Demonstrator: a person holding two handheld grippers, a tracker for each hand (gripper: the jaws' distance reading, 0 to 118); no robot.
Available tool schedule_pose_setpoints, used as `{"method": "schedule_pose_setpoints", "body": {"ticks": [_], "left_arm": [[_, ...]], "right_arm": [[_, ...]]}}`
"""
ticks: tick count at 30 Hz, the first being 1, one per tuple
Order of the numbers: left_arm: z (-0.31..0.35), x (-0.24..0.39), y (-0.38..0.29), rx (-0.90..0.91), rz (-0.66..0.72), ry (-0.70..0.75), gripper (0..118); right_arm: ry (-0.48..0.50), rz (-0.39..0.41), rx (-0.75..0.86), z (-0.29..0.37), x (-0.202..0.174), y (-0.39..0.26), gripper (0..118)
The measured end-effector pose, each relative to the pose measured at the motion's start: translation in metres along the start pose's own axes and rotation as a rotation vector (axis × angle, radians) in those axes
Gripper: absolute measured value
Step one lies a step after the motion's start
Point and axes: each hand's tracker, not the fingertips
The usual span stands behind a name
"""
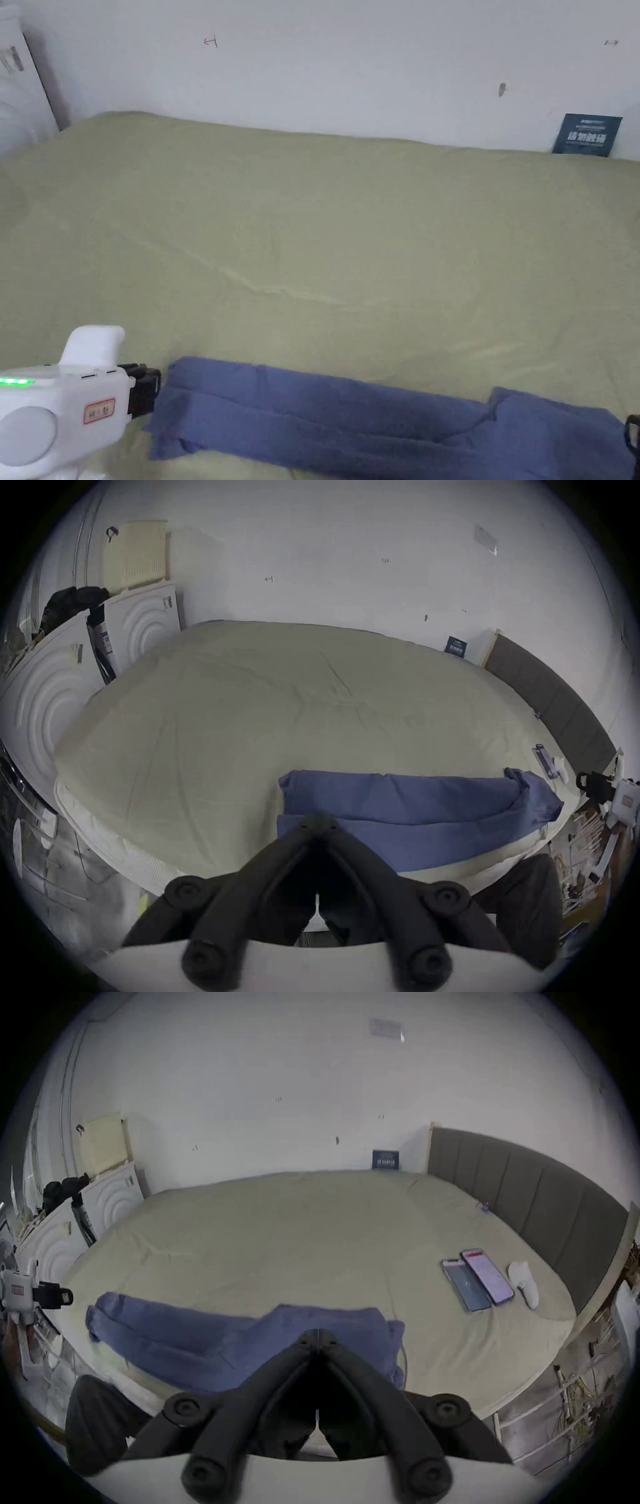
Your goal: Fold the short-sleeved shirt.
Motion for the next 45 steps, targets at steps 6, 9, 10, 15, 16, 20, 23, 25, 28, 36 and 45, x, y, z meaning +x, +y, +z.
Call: {"method": "schedule_pose_setpoints", "body": {"ticks": [6,9,10,15,16,20,23,25,28,36,45], "left_arm": [[-0.038,-0.051,0.026,-0.187,0.215,-0.195,0],[-0.062,-0.073,0.034,-0.272,0.271,-0.295,0],[-0.069,-0.076,0.036,-0.296,0.310,-0.346,0],[-0.102,-0.091,0.035,-0.367,0.352,-0.540,43],[-0.107,-0.090,0.033,-0.375,0.358,-0.566,55],[-0.131,-0.088,0.031,-0.399,0.432,-0.581,109],[-0.138,-0.074,0.024,-0.405,0.424,-0.613,107],[-0.137,-0.066,0.023,-0.405,0.411,-0.613,107],[-0.138,-0.056,0.017,-0.449,0.408,-0.618,97],[-0.128,-0.059,0.015,-0.438,0.423,-0.528,10],[-0.056,-0.102,0.039,-0.317,0.440,-0.420,7]], "right_arm": [[-0.034,0.002,0.109,0.026,-0.023,0.012,0],[-0.052,0.007,0.143,0.038,-0.032,0.015,0],[-0.054,0.010,0.150,0.041,-0.034,0.015,0],[-0.049,0.031,0.138,0.046,-0.038,0.017,0],[-0.053,0.031,0.138,0.047,-0.039,0.017,0],[-0.054,0.036,0.130,0.046,-0.040,0.018,0],[-0.048,0.025,0.120,0.045,-0.039,0.018,0],[-0.046,0.022,0.113,0.045,-0.038,0.016,0],[-0.039,0.034,0.101,0.044,-0.041,0.015,0],[0.006,0.010,0.098,0.051,-0.043,0.014,0],[0.029,-0.007,0.135,0.056,-0.038,0.022,0]]}}
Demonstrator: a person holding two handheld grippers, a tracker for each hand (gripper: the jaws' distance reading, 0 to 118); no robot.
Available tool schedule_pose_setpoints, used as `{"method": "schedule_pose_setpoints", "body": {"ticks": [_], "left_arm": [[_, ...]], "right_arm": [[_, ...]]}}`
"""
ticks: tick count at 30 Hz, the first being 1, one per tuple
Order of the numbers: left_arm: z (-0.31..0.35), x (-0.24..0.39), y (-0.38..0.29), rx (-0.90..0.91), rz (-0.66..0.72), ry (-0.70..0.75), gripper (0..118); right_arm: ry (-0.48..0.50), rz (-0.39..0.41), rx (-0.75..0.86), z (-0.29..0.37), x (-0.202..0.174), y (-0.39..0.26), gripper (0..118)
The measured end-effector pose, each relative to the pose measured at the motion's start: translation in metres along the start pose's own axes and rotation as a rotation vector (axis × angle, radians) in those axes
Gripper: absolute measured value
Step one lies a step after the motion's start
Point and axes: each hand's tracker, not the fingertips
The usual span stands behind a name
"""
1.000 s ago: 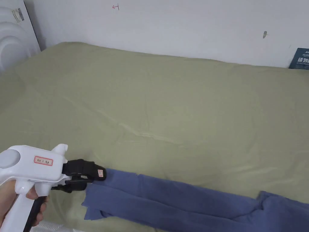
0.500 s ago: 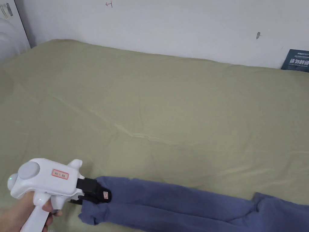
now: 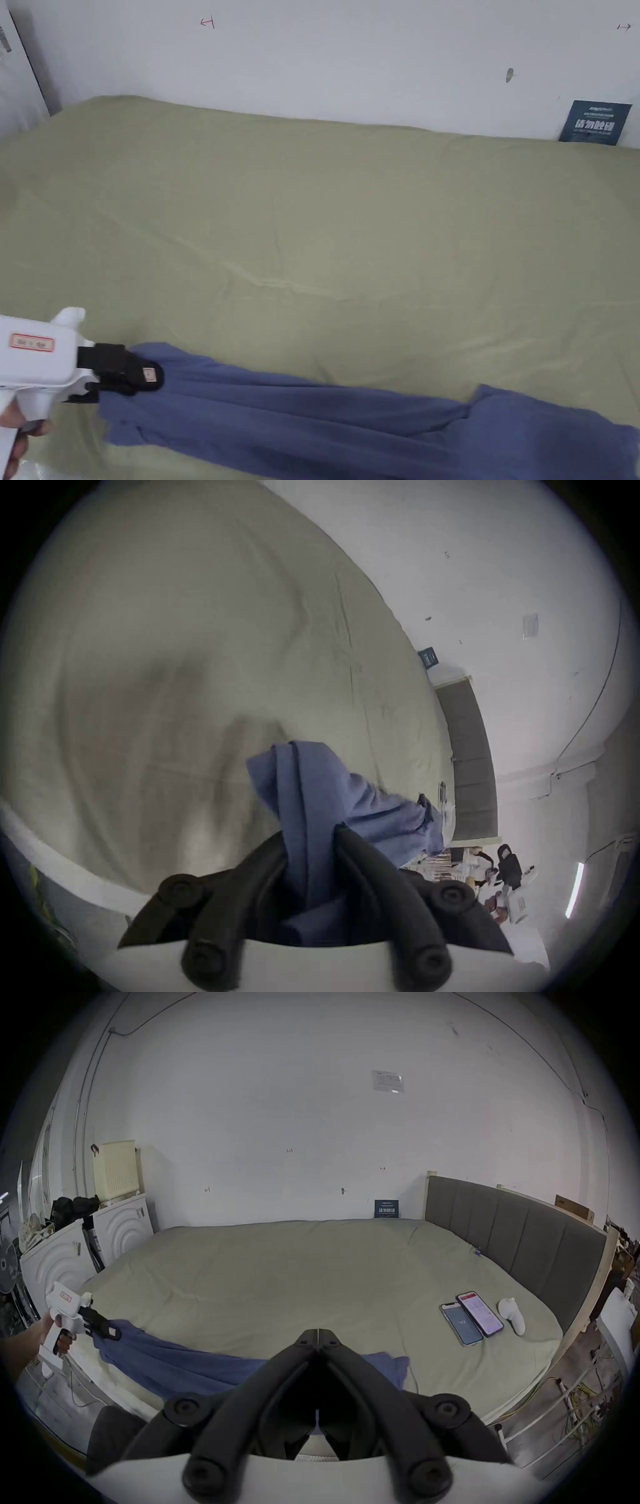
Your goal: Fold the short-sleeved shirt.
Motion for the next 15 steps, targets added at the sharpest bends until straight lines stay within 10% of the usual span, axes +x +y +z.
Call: {"method": "schedule_pose_setpoints", "body": {"ticks": [15], "left_arm": [[0.031,0.104,-0.024,0.054,-0.190,0.115,7]], "right_arm": [[0.020,-0.020,0.030,0.009,0.007,0.002,0]]}}
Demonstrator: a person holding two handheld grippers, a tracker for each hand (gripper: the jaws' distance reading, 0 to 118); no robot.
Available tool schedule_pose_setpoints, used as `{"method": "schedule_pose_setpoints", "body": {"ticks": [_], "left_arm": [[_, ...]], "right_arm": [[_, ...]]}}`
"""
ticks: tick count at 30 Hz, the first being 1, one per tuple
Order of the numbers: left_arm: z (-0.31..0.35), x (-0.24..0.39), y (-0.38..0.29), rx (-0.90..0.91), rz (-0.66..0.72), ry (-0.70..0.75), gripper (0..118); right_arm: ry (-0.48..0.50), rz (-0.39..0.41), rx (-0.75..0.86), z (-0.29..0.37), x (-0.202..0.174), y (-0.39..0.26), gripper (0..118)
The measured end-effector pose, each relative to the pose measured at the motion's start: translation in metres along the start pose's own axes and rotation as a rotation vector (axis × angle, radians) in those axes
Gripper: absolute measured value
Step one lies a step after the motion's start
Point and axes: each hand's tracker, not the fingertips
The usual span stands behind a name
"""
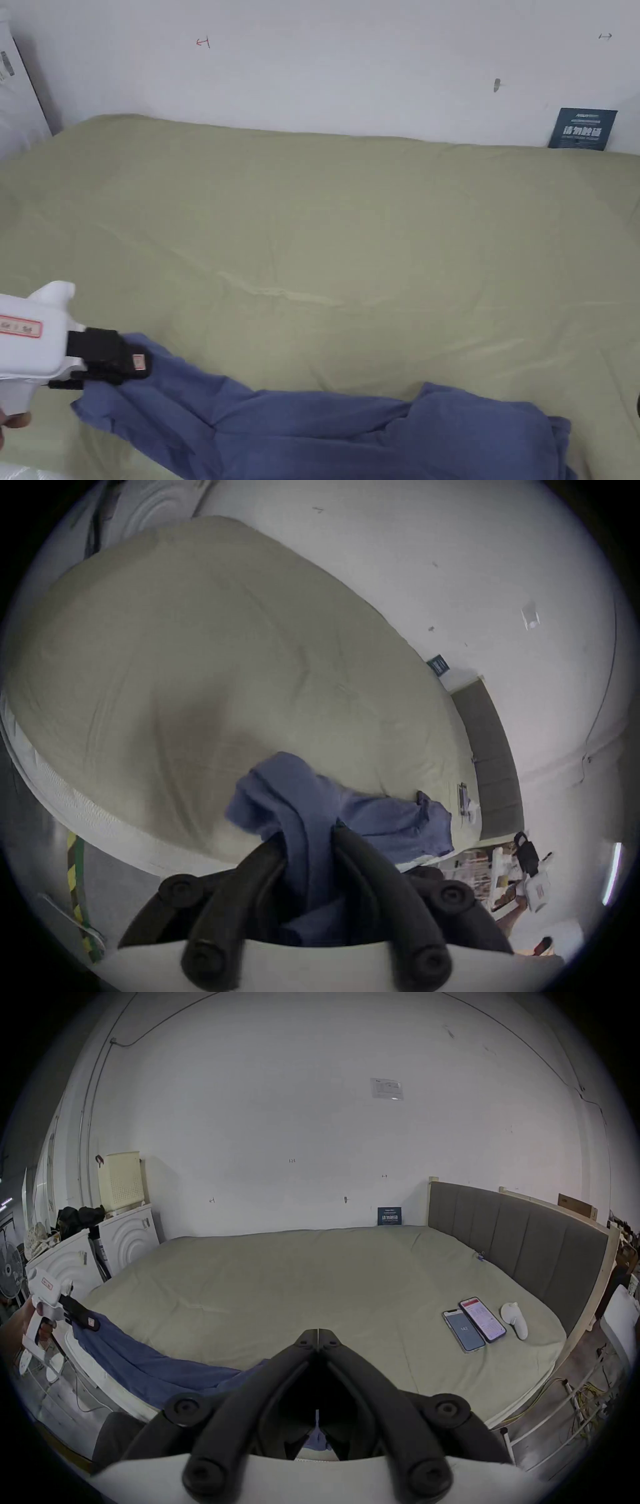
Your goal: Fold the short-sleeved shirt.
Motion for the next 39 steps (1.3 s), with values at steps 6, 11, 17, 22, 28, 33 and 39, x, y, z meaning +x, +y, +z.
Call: {"method": "schedule_pose_setpoints", "body": {"ticks": [6,11,17,22,28,33,39], "left_arm": [[-0.043,0.095,-0.016,-0.074,-0.147,-0.013,7],[-0.107,0.157,-0.042,-0.134,-0.276,0.003,7],[-0.202,0.199,-0.078,-0.192,-0.418,0.030,8],[-0.180,0.191,-0.071,-0.116,-0.311,-0.093,117],[-0.142,0.136,-0.054,-0.066,-0.244,-0.058,27],[-0.178,0.121,-0.066,-0.179,-0.197,-0.087,1],[-0.252,0.145,-0.107,-0.353,-0.153,-0.211,1]], "right_arm": [[0.017,-0.016,-0.012,0.003,0.002,-0.007,0],[0.018,-0.019,-0.026,0.004,0.007,-0.015,0],[0.005,-0.038,-0.039,0.006,0.015,-0.017,0],[-0.010,-0.043,-0.052,0.008,0.021,-0.019,0],[0.012,-0.070,-0.073,-0.001,0.019,-0.024,0],[0.032,-0.066,-0.097,-0.009,0.011,-0.030,0],[0.022,-0.059,-0.125,-0.009,0.012,-0.033,0]]}}
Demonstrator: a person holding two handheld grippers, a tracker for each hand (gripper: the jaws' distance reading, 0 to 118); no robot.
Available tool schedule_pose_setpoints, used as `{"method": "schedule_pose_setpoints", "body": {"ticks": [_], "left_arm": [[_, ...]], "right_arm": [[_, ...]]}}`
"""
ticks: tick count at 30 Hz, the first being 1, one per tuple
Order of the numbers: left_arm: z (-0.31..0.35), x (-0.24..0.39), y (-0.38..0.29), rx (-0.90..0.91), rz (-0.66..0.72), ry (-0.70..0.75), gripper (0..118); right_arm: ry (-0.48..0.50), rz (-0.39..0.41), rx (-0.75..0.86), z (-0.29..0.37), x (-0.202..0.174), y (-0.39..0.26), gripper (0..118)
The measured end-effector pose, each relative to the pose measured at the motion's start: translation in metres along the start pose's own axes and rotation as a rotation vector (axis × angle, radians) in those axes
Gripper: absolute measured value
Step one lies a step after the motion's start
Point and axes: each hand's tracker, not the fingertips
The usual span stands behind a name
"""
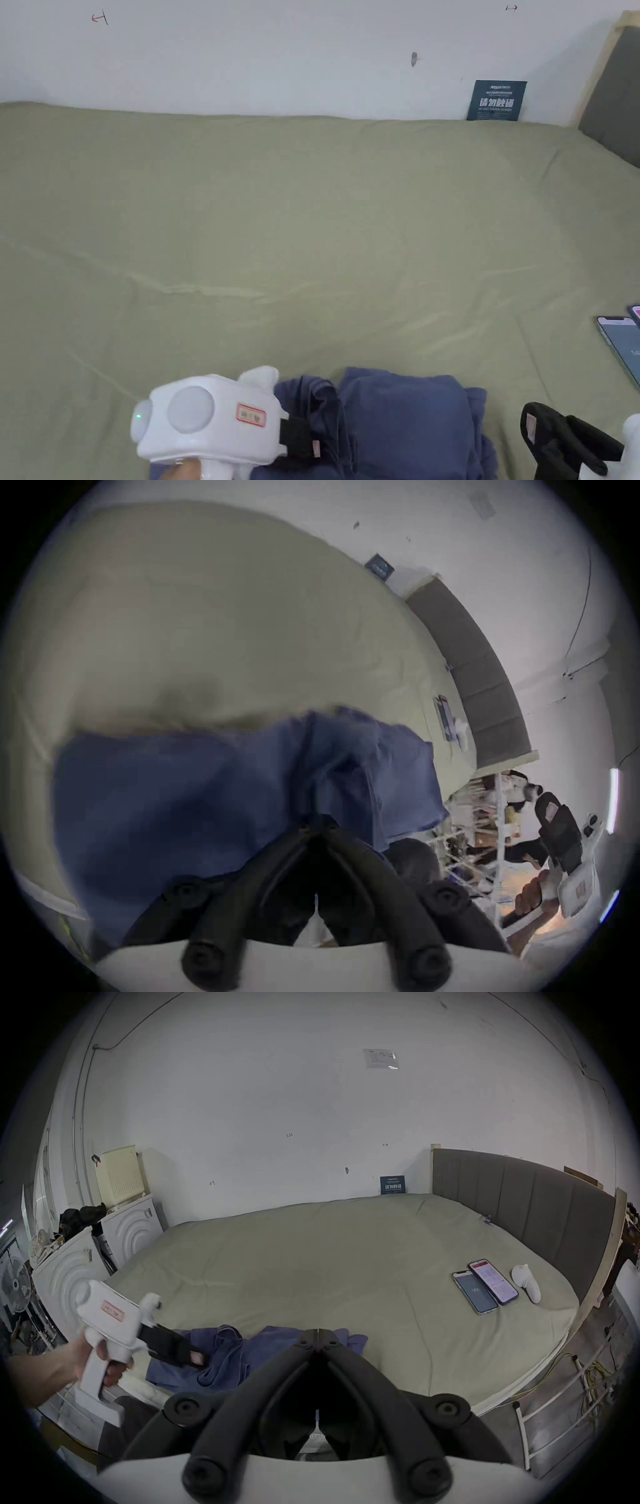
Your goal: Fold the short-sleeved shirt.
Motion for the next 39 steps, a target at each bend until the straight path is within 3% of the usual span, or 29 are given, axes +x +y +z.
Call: {"method": "schedule_pose_setpoints", "body": {"ticks": [3,8,13,16,22,23,25,26,30,31,32,33,34,39], "left_arm": [[-0.001,0.002,-0.001,0.024,-0.019,0.030,1],[0.077,-0.002,-0.004,0.119,-0.083,0.061,1],[0.159,-0.056,-0.013,0.217,0.007,0.146,1],[0.172,-0.092,-0.014,0.186,0.074,0.203,1],[0.158,-0.130,-0.006,0.198,0.136,0.008,5],[0.150,-0.131,-0.005,0.198,0.146,-0.040,26],[0.138,-0.138,-0.003,0.185,0.195,-0.111,109],[0.132,-0.141,-0.001,0.164,0.208,-0.158,116],[0.115,-0.137,0.002,0.167,0.215,-0.223,112],[0.111,-0.132,0.003,0.160,0.220,-0.209,101],[0.109,-0.131,0.003,0.163,0.224,-0.153,83],[0.106,-0.131,0.004,0.153,0.209,-0.093,53],[0.106,-0.131,0.004,0.146,0.235,-0.106,14],[0.139,-0.128,0.004,0.205,0.260,-0.142,14]], "right_arm": [[-0.010,-0.005,-0.012,-0.001,0.002,-0.001,0],[-0.009,0.006,-0.023,-0.006,-0.001,0.000,0],[0.020,0.020,-0.022,-0.013,-0.015,0.003,0],[0.037,0.041,-0.024,-0.016,-0.024,0.004,0],[0.061,0.055,-0.044,-0.021,-0.039,0.004,0],[0.062,0.058,-0.046,-0.021,-0.040,0.004,0],[0.061,0.069,-0.052,-0.020,-0.043,0.003,0],[0.061,0.073,-0.053,-0.020,-0.043,0.004,0],[0.055,0.081,-0.058,-0.019,-0.042,0.004,0],[0.052,0.081,-0.057,-0.019,-0.042,0.005,0],[0.051,0.079,-0.059,-0.019,-0.041,0.005,0],[0.051,0.076,-0.059,-0.019,-0.040,0.005,0],[0.051,0.074,-0.058,-0.018,-0.039,0.006,0],[0.047,0.078,-0.044,-0.013,-0.037,0.009,0]]}}
